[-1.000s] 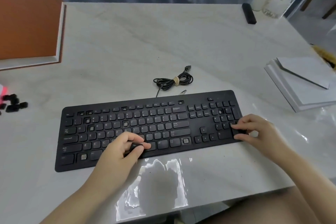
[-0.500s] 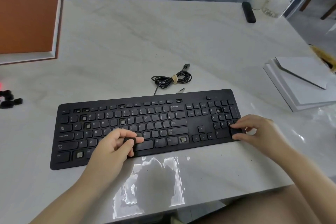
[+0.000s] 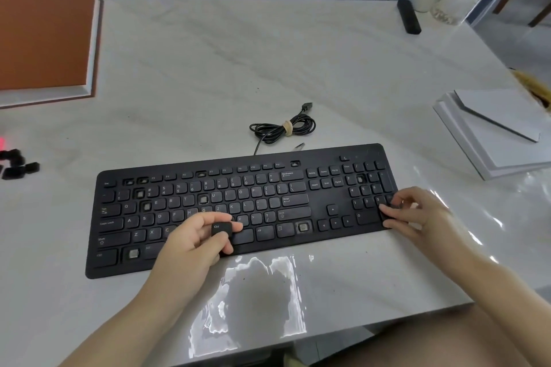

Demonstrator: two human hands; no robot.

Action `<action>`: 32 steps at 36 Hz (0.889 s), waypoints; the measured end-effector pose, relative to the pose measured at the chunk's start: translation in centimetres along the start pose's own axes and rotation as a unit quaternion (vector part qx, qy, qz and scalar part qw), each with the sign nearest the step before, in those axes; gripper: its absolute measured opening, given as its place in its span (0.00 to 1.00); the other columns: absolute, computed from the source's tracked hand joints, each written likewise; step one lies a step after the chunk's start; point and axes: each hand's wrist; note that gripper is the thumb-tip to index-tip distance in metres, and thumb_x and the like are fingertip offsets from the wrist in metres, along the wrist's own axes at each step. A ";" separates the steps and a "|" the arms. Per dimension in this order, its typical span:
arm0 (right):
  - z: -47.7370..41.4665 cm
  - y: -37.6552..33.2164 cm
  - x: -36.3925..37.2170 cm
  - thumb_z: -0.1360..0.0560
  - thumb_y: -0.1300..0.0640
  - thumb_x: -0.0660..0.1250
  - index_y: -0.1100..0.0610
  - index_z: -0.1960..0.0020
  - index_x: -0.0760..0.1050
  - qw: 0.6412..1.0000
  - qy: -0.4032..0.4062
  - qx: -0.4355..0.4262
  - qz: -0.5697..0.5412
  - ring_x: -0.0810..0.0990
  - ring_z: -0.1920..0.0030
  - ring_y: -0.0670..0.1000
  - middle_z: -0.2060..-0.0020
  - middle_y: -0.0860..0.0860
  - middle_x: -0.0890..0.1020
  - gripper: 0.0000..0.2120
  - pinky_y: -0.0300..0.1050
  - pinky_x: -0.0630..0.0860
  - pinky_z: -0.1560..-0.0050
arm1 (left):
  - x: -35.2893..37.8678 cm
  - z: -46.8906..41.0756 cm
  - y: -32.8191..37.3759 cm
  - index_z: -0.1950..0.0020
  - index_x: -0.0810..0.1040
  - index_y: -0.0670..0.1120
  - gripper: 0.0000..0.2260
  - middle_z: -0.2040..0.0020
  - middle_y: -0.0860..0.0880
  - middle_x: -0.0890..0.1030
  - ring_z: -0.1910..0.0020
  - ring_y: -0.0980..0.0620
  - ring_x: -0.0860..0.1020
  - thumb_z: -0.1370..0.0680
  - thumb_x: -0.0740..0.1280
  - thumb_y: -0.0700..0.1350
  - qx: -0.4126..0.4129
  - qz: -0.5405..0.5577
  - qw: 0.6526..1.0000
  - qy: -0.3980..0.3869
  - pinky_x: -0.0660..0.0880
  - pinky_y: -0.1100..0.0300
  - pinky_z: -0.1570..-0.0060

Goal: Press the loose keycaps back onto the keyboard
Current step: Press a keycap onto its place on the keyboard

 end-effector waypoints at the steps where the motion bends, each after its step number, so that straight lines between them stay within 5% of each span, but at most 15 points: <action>1: 0.4 -0.1 0.2 0.29 0.57 0.72 0.56 0.52 0.83 0.998 0.026 -0.039 0.037 0.67 0.59 0.41 0.58 0.44 0.74 0.06 0.32 0.65 0.56 | 0.1 0.1 0.1 0.48 0.78 0.45 0.11 0.56 0.48 0.84 0.65 0.52 0.71 0.22 0.60 0.31 -0.005 0.024 1.000 -0.006 0.67 0.60 0.63; 6: 1.4 -0.9 0.8 0.22 0.42 0.53 0.57 0.48 0.82 0.990 0.088 -0.092 0.065 0.68 0.55 0.48 0.53 0.53 0.77 0.24 0.40 0.66 0.54 | 0.4 0.2 0.7 0.46 0.76 0.42 0.14 0.52 0.48 0.84 0.68 0.55 0.71 0.22 0.57 0.28 -0.009 0.084 0.995 -0.045 0.67 0.66 0.69; 13: 2.1 -1.2 2.0 0.26 0.49 0.59 0.56 0.48 0.82 0.988 0.118 -0.053 0.079 0.71 0.53 0.54 0.51 0.57 0.77 0.18 0.54 0.75 0.56 | 0.9 0.2 0.9 0.45 0.76 0.43 0.14 0.50 0.51 0.84 0.70 0.59 0.73 0.22 0.57 0.28 0.016 0.072 0.995 -0.073 0.68 0.69 0.70; 18: 3.1 -1.2 3.0 0.22 0.43 0.53 0.58 0.46 0.82 0.985 0.112 -0.030 0.126 0.72 0.50 0.58 0.47 0.58 0.76 0.25 0.63 0.74 0.47 | 1.1 0.2 0.5 0.46 0.76 0.45 0.14 0.50 0.51 0.84 0.65 0.55 0.74 0.22 0.58 0.30 0.018 0.049 0.996 -0.071 0.69 0.69 0.69; 23: 2.2 -3.0 2.5 0.27 0.51 0.61 0.61 0.53 0.83 0.982 0.143 -0.026 0.120 0.72 0.52 0.56 0.54 0.56 0.78 0.17 0.57 0.76 0.55 | 1.3 0.3 0.4 0.45 0.76 0.49 0.13 0.52 0.53 0.84 0.67 0.60 0.74 0.21 0.60 0.33 0.031 0.000 0.997 -0.071 0.71 0.70 0.63; 27: 1.0 -7.5 2.8 0.30 0.61 0.69 0.60 0.55 0.83 0.988 0.154 -0.018 -0.014 0.73 0.54 0.48 0.58 0.51 0.79 0.06 0.45 0.75 0.55 | 0.9 0.4 0.4 0.47 0.77 0.57 0.12 0.55 0.49 0.79 0.60 0.61 0.74 0.22 0.65 0.39 0.071 -0.108 0.990 -0.055 0.68 0.74 0.55; 32: 0.2 -15.0 3.5 0.29 0.62 0.71 0.44 0.53 0.78 0.947 -0.037 0.074 -0.311 0.79 0.61 0.41 0.66 0.41 0.82 0.13 0.30 0.74 0.57 | 0.7 0.8 0.5 0.49 0.77 0.58 0.13 0.64 0.51 0.72 0.70 0.63 0.69 0.24 0.68 0.39 0.099 -0.125 0.985 -0.059 0.67 0.73 0.66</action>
Point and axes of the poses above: each hand's wrist, its own z-axis away from the middle knuckle, its own x-axis out of the palm, y = z × x
